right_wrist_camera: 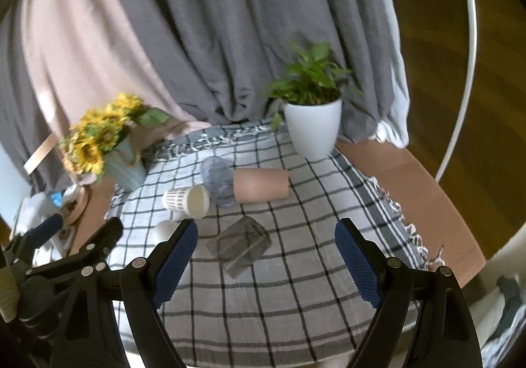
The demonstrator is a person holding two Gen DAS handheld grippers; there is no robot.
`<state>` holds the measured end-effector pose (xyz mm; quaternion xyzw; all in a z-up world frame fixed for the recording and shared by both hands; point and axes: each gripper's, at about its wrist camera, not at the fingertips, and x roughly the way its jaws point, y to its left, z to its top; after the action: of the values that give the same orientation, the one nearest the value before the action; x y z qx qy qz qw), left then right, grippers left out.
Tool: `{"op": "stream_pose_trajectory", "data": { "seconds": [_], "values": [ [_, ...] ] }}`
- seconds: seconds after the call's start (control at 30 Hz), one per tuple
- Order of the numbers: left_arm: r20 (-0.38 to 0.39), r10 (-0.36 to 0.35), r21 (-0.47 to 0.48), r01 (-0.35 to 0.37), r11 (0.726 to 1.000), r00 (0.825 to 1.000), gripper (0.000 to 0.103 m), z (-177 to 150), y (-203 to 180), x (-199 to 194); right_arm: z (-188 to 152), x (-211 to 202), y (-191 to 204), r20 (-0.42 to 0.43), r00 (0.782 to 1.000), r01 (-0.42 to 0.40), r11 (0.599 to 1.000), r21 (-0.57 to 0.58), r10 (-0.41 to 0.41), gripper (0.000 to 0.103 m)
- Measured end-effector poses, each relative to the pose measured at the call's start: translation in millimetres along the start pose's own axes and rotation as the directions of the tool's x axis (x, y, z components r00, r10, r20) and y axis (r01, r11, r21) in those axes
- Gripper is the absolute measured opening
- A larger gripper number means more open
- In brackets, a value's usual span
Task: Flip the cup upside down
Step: 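Reach the left tool to the pink cup lying on its side and grasp it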
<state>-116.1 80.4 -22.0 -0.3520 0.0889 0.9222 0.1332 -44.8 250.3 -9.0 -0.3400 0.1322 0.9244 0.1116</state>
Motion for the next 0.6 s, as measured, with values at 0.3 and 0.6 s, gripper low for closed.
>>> {"op": "stream_pose_trajectory", "data": {
  "seconds": [0.3, 0.6],
  "values": [
    [-0.172, -0.174, 0.293, 0.219, 0.931, 0.970, 0.103, 46, -39, 90, 16, 44, -24, -0.085, 0.985, 0.167, 0.953, 0.253, -0.150, 0.085],
    [-0.371, -0.228, 0.537, 0.408, 0.738, 0.900, 0.103, 68, -81, 166, 15, 100, -33, -0.217, 0.953, 0.288, 0.851, 0.440, -0.210, 0.085]
  ]
}}
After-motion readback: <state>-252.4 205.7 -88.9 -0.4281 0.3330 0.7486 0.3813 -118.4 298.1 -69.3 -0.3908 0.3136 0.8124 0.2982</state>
